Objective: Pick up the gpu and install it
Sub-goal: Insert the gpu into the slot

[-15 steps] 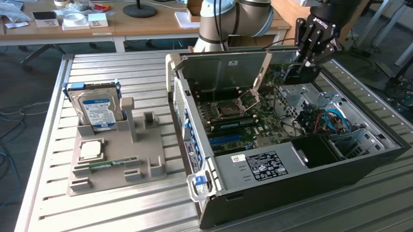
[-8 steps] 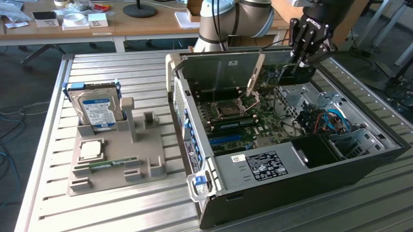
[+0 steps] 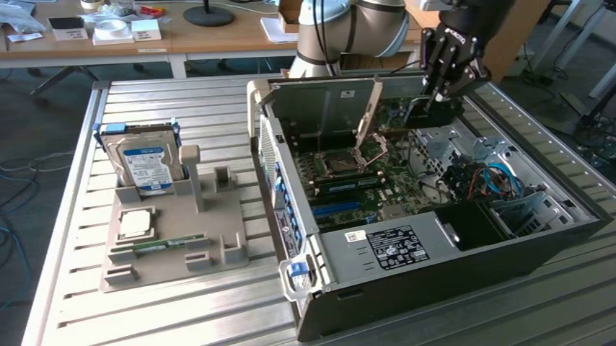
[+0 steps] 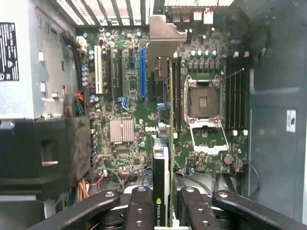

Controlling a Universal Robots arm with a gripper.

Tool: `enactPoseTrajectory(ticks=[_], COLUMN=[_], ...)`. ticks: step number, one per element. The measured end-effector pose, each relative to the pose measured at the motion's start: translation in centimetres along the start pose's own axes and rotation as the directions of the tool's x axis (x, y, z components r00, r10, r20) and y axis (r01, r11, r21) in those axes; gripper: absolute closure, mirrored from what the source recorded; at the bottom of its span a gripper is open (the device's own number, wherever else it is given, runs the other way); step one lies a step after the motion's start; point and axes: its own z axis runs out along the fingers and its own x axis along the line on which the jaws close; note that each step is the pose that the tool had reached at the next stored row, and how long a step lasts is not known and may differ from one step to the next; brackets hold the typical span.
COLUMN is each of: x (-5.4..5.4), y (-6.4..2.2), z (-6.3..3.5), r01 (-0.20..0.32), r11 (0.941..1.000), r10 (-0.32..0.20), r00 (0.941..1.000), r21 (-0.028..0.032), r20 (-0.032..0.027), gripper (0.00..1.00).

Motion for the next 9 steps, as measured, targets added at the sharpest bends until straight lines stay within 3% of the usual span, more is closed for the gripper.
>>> enactPoseTrajectory(ticks=[9], x=[0.05], y=[1.08], z=[0.44], r01=[0.000], r11=[1.0000], r10=[0.000], r00=[1.0000], r21=[0.0006], r20=[-0.0001], gripper=[0.73])
